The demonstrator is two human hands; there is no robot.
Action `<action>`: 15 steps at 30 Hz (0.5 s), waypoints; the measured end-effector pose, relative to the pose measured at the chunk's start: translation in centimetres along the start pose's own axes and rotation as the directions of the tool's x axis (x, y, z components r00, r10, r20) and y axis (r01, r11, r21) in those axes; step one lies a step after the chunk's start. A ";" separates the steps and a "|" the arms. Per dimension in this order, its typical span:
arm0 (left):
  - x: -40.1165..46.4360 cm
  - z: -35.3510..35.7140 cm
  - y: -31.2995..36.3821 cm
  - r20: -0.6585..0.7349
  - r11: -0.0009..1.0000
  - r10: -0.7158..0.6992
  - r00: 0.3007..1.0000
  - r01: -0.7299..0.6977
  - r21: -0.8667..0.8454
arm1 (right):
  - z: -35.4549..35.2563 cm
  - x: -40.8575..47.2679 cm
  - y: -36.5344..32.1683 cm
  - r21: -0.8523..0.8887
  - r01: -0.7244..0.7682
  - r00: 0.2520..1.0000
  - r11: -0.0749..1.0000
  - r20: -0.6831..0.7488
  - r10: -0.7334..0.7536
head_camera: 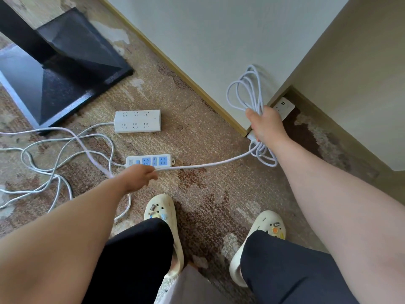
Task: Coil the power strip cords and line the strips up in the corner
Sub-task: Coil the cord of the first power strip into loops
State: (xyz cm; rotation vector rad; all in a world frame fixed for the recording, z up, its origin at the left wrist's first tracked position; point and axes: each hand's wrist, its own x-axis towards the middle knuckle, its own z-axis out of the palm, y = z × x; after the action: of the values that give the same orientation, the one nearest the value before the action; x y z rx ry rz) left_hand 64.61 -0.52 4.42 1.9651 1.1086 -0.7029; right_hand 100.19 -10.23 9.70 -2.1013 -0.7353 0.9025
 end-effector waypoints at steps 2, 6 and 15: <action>-0.6 -0.4 -0.1 0.041 0.999 -0.033 0.999 0.032 0.029 | 0.0 0.0 -0.1 -0.023 0.028 1.000 0.999 -0.005 -0.028; 0.5 -2.4 9.3 0.023 0.963 0.201 0.979 -0.202 0.179 | 1.3 -0.3 -0.4 -0.112 0.066 0.993 0.992 0.103 -0.054; 2.1 -2.5 19.0 -0.185 0.958 0.262 0.947 -0.232 0.169 | 3.1 -1.4 0.4 -0.010 -0.217 0.839 0.976 0.509 0.192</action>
State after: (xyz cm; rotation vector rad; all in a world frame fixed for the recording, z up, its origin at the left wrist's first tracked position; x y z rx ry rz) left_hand 82.52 -3.87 10.85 2.2942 0.9250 -0.4640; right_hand 97.04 -10.25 8.34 -1.9344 -0.7423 1.6187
